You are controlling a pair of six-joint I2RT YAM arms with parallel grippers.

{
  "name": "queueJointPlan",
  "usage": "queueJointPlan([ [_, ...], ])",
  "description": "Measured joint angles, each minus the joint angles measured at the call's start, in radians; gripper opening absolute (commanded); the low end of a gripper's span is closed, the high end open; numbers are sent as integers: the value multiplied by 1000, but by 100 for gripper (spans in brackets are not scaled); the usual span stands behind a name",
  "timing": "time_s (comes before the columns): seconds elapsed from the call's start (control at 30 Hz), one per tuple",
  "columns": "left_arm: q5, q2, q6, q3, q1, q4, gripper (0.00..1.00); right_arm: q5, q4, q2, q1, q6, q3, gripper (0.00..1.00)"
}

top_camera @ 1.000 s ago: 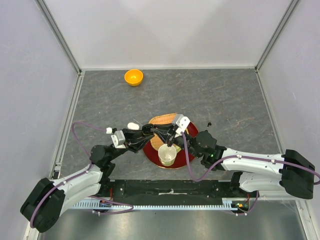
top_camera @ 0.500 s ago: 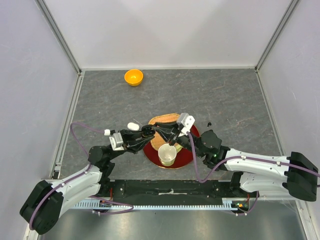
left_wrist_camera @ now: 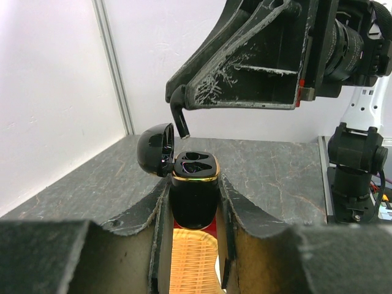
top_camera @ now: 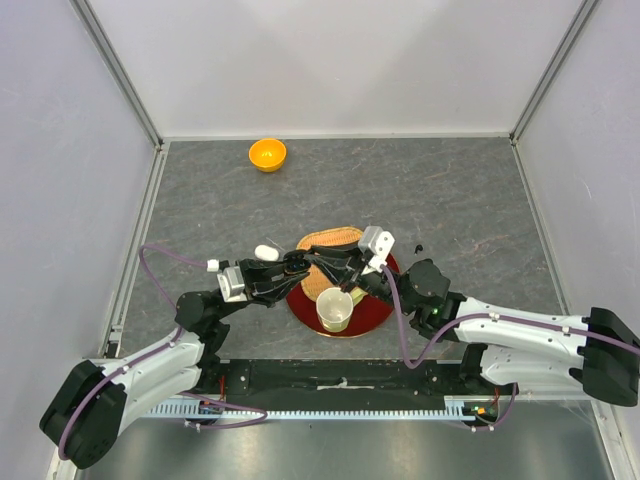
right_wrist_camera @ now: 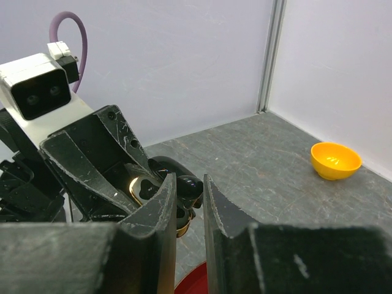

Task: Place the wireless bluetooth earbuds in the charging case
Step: Place the earbud in the charging case.

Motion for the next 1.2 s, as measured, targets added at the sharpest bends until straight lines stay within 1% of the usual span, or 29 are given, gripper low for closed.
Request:
queueJointPlan([
  [0.27,-5,5,0,0,0,0,2,-19,-10,-17,0,4,0,0],
  [0.67,-13,5,-1,3,0,-4,2,-29,-18,31,3,2,13,0],
  [1.2,-26,2,-1,3,0,-18,2,3,-41,36,13,-74,24,0],
])
